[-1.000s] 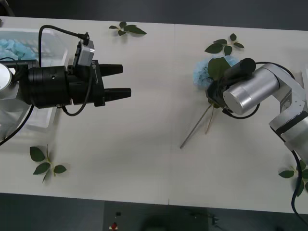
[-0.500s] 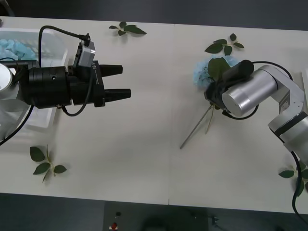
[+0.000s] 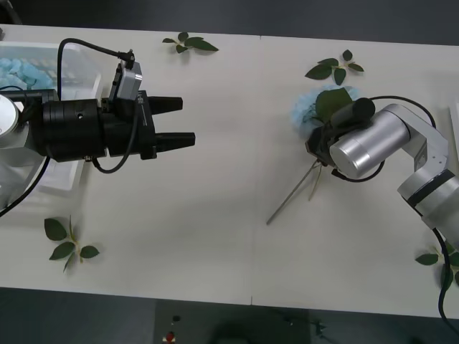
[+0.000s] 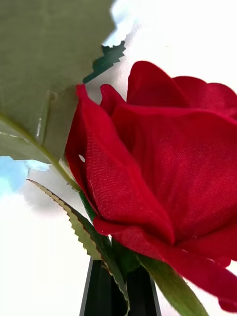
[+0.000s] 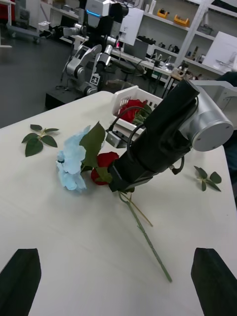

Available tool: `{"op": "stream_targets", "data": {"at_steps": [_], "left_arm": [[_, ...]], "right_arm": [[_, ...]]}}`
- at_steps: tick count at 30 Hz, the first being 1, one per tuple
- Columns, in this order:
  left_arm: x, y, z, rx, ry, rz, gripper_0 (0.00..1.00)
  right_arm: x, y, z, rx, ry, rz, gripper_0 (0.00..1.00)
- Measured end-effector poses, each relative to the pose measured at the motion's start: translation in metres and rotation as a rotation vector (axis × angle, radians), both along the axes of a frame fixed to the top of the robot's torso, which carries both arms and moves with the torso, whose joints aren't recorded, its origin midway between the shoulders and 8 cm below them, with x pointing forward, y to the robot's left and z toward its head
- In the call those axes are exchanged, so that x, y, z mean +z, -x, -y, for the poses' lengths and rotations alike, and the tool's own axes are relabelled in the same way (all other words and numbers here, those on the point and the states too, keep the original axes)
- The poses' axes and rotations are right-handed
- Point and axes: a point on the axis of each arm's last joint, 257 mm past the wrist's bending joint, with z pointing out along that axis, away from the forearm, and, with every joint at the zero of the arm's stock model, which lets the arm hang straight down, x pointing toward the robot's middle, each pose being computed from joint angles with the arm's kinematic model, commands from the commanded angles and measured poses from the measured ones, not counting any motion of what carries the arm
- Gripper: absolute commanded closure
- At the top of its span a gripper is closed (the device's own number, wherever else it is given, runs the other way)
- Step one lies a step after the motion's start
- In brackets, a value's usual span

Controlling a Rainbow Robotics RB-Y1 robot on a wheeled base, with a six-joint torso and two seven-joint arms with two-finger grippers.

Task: Put the red flowers into the right box and the blue flowers into the left box

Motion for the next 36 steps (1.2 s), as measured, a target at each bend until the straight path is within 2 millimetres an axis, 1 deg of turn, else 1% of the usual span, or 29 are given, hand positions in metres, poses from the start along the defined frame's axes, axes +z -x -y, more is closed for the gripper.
{"op": "stream_targets", "data": {"at_steps": [4, 11, 18, 21, 25, 27, 31, 36], "left_arm": [[0.0, 0.0, 0.0, 0.0, 0.0, 0.0, 0.11], [0.0, 0.0, 0.0, 0.0, 0.0, 0.0, 0.11], [0.0, 0.0, 0.0, 0.0, 0.0, 0.0, 0.11], [0.0, 0.0, 0.0, 0.0, 0.0, 0.0, 0.11], [0.0, 0.0, 0.0, 0.0, 0.0, -0.001, 0.11], [0.0, 0.0, 0.0, 0.0, 0.0, -0.001, 0.12], [-0.001, 0.0, 0.0, 0.0, 0.0, -0.001, 0.11], [-0.001, 0.0, 0.0, 0.001, 0.0, -0.001, 0.11]], "right_arm": [[0.0, 0.0, 0.0, 0.0, 0.0, 0.001, 1.0], [0.001, -0.001, 0.0, 0.0, -0.002, 0.003, 1.0], [0.014, -0.009, 0.004, -0.02, -0.036, 0.031, 1.0], [0.022, -0.005, 0.006, -0.035, -0.071, 0.01, 1.0], [0.045, -0.003, 0.015, -0.033, -0.061, 0.021, 1.0], [0.052, 0.001, 0.019, -0.02, -0.046, 0.015, 1.0], [0.06, 0.011, 0.018, 0.071, -0.005, -0.015, 1.0], [0.074, 0.009, 0.014, 0.092, -0.016, 0.008, 1.0]]}}
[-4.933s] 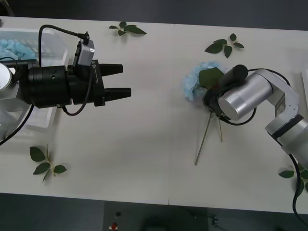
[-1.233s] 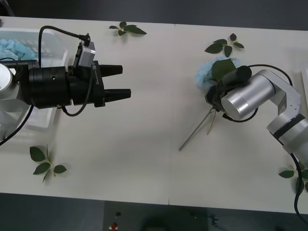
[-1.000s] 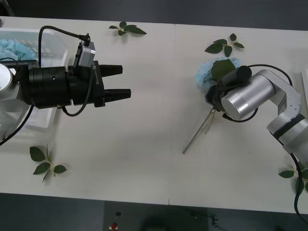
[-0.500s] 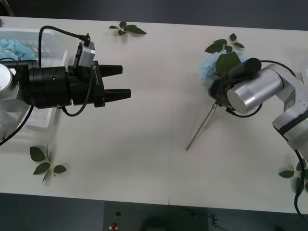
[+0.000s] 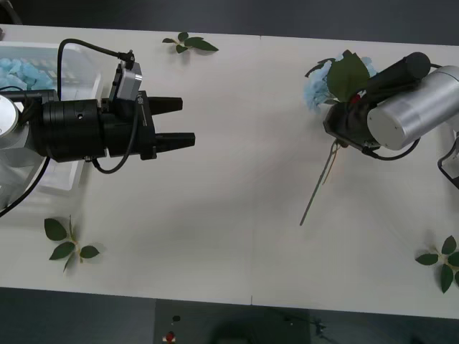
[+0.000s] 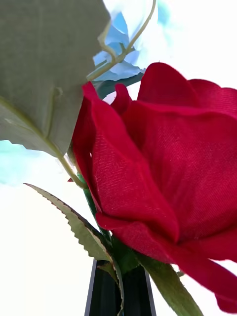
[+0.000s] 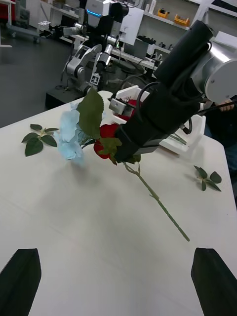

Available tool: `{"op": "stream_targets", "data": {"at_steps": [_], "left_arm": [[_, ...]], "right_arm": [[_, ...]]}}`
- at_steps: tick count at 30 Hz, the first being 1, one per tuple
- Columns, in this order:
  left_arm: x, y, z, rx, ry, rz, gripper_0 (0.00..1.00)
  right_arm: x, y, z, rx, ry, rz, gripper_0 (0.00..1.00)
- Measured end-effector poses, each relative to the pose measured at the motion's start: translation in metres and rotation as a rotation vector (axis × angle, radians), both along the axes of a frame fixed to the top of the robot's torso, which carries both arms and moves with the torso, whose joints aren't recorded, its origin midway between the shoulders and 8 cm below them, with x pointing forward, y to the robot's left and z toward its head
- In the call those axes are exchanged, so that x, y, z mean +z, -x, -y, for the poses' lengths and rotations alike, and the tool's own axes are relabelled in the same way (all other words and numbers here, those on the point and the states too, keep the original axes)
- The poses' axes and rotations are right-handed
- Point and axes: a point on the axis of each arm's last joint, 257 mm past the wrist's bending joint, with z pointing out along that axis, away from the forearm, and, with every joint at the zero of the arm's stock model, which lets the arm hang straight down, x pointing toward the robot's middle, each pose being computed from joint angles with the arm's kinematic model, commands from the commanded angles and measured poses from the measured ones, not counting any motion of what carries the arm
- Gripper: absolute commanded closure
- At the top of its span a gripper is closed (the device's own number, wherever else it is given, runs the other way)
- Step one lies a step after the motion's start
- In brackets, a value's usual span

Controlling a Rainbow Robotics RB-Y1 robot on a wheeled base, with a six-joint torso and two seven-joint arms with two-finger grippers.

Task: Put the red flowers into the right box and the blue flowers into the left box

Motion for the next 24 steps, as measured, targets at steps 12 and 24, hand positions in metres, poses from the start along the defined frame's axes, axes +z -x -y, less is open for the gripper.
{"op": "stream_targets", "data": {"at_steps": [12, 24], "left_arm": [[-0.002, -0.001, -0.001, 0.003, -0.01, 0.003, 0.11], [-0.002, -0.001, -0.001, 0.004, -0.01, 0.002, 0.11]], "right_arm": [[0.005, -0.003, 0.002, 0.0, 0.02, 0.021, 0.0], [0.003, -0.004, 0.015, -0.019, 0.07, 0.032, 0.0]]}}
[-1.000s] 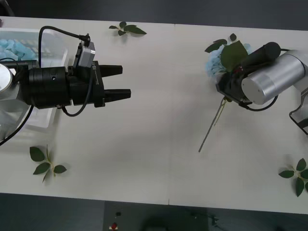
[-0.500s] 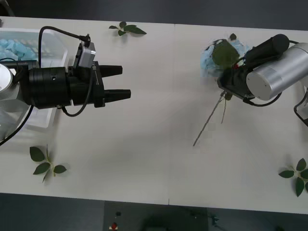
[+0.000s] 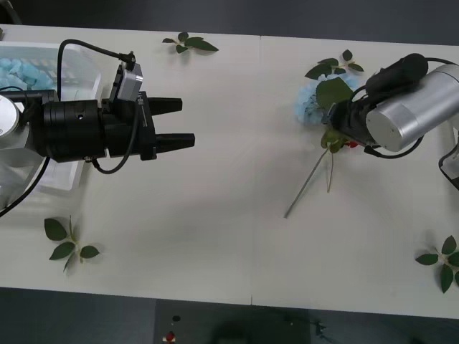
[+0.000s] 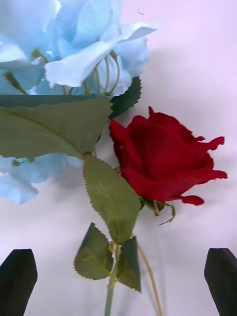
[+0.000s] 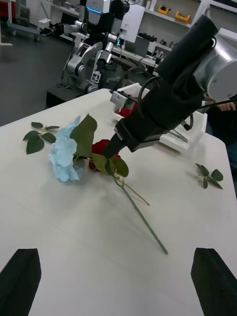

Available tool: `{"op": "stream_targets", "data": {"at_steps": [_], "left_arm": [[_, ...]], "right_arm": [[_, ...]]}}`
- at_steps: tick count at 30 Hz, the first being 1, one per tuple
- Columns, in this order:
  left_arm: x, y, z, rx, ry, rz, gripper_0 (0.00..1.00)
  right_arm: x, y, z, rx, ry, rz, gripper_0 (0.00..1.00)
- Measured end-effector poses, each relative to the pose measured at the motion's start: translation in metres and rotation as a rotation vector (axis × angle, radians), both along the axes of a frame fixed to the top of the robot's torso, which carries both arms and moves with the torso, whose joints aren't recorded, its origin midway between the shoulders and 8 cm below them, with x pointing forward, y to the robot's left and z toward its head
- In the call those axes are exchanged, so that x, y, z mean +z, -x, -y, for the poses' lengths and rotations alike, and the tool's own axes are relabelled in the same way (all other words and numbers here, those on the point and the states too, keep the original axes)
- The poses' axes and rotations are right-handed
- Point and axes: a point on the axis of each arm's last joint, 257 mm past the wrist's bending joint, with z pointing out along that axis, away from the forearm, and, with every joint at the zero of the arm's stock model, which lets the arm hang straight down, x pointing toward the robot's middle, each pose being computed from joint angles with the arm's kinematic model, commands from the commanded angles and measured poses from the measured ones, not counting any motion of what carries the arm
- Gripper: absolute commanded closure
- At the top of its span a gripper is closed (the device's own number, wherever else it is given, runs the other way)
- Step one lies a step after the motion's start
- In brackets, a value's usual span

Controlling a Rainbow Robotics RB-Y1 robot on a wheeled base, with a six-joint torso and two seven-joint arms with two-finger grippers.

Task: Put the red flowers into the right box and the blue flowers into the left box

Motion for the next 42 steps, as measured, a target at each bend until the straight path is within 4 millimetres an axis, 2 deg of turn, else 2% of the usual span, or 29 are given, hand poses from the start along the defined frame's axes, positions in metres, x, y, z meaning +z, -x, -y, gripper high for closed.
{"op": "stream_targets", "data": {"at_steps": [5, 13, 24, 36, 37, 38, 39, 40, 41, 42], "left_arm": [[0.0, 0.0, 0.0, 0.001, 0.0, -0.001, 0.11], [-0.001, 0.0, -0.001, 0.002, -0.001, -0.002, 0.12], [-0.002, -0.001, -0.001, 0.004, -0.006, -0.001, 0.11], [-0.005, -0.002, -0.002, 0.008, -0.017, 0.002, 0.11], [-0.005, -0.002, -0.002, 0.008, -0.017, 0.002, 0.12], [-0.005, -0.002, -0.002, 0.008, -0.017, 0.002, 0.11], [-0.005, -0.002, -0.002, 0.008, -0.017, 0.002, 0.11], [-0.005, -0.002, -0.002, 0.008, -0.017, 0.002, 0.11], [-0.005, -0.002, -0.002, 0.008, -0.017, 0.002, 0.11], [-0.005, -0.002, -0.002, 0.008, -0.017, 0.002, 0.11]], "right_arm": [[-0.022, 0.009, 0.001, -0.006, 0.002, -0.016, 0.0], [-0.054, 0.026, -0.018, -0.004, -0.066, -0.09, 0.0], [-0.071, 0.018, -0.035, -0.071, -0.179, -0.085, 0.0], [-0.082, 0.016, -0.035, -0.084, -0.185, -0.086, 0.0], [-0.083, 0.016, -0.036, -0.083, -0.185, -0.086, 0.15], [-0.083, 0.016, -0.036, -0.082, -0.184, -0.087, 0.24], [-0.084, 0.017, -0.036, -0.081, -0.183, -0.088, 0.28], [-0.084, 0.017, -0.037, -0.079, -0.181, -0.09, 0.4], [-0.085, 0.018, -0.038, -0.077, -0.179, -0.091, 0.48], [-0.086, 0.018, -0.039, -0.074, -0.177, -0.093, 0.51]]}}
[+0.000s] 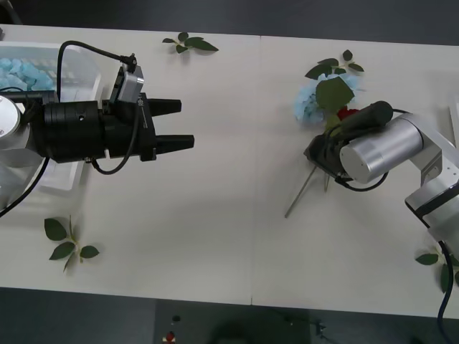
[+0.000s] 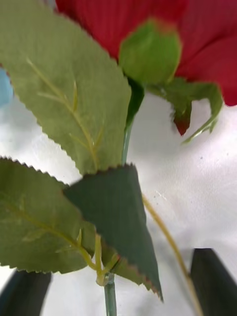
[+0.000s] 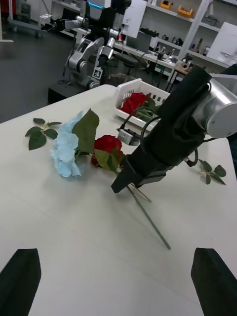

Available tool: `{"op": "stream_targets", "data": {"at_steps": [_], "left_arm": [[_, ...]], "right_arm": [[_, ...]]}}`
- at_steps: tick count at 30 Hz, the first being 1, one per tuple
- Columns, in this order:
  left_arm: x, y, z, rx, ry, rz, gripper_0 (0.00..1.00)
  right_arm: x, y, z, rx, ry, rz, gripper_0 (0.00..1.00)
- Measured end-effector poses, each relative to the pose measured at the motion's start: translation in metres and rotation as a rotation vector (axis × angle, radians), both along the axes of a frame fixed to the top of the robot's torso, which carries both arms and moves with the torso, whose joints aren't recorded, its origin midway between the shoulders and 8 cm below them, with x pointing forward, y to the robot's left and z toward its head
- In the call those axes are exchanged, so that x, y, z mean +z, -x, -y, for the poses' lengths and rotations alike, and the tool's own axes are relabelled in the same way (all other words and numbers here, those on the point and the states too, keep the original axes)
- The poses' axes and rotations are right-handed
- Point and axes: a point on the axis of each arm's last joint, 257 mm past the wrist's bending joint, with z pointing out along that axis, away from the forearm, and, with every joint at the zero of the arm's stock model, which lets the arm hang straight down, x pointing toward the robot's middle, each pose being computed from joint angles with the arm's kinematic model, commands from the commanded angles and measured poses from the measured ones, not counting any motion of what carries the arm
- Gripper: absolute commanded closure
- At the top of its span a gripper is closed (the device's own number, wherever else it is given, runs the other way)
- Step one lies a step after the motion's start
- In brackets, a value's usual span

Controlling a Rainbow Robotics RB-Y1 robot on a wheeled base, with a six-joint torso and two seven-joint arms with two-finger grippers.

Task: Put the red flowers into the right box and the blue flowers into the left box

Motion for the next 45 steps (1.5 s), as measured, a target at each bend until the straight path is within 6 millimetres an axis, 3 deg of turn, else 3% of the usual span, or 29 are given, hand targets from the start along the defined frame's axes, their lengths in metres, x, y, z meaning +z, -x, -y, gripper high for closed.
{"op": "stream_targets", "data": {"at_steps": [5, 7, 9, 10, 25, 31, 37, 45], "left_arm": [[0.0, 0.0, 0.0, 0.0, 0.0, 0.0, 0.12], [0.0, 0.0, 0.0, 0.0, 0.0, 0.0, 0.11], [0.0, 0.0, 0.0, 0.0, 0.0, 0.0, 0.11], [0.0, 0.0, 0.0, 0.0, 0.0, 0.0, 0.11], [-0.001, 0.0, 0.0, 0.001, -0.003, 0.001, 0.11], [-0.002, -0.001, -0.001, 0.003, -0.008, 0.002, 0.11], [-0.002, -0.001, -0.001, 0.003, -0.008, 0.002, 0.12], [-0.002, -0.001, -0.001, 0.003, -0.008, 0.002, 0.11]], "right_arm": [[-0.004, 0.002, -0.002, 0.011, 0.013, -0.005, 0.58], [-0.004, 0.002, -0.001, 0.011, 0.017, -0.003, 0.74], [-0.004, 0.002, -0.001, 0.01, 0.018, -0.003, 0.97], [-0.004, 0.002, -0.001, 0.01, 0.018, -0.003, 1.0], [-0.002, 0.0, 0.001, 0.009, 0.029, 0.008, 1.0], [0.019, -0.009, 0.004, -0.007, -0.005, 0.044, 1.0], [0.061, -0.007, 0.037, -0.025, 0.047, 0.067, 1.0], [0.125, -0.006, 0.122, -0.018, 0.194, 0.112, 1.0]]}}
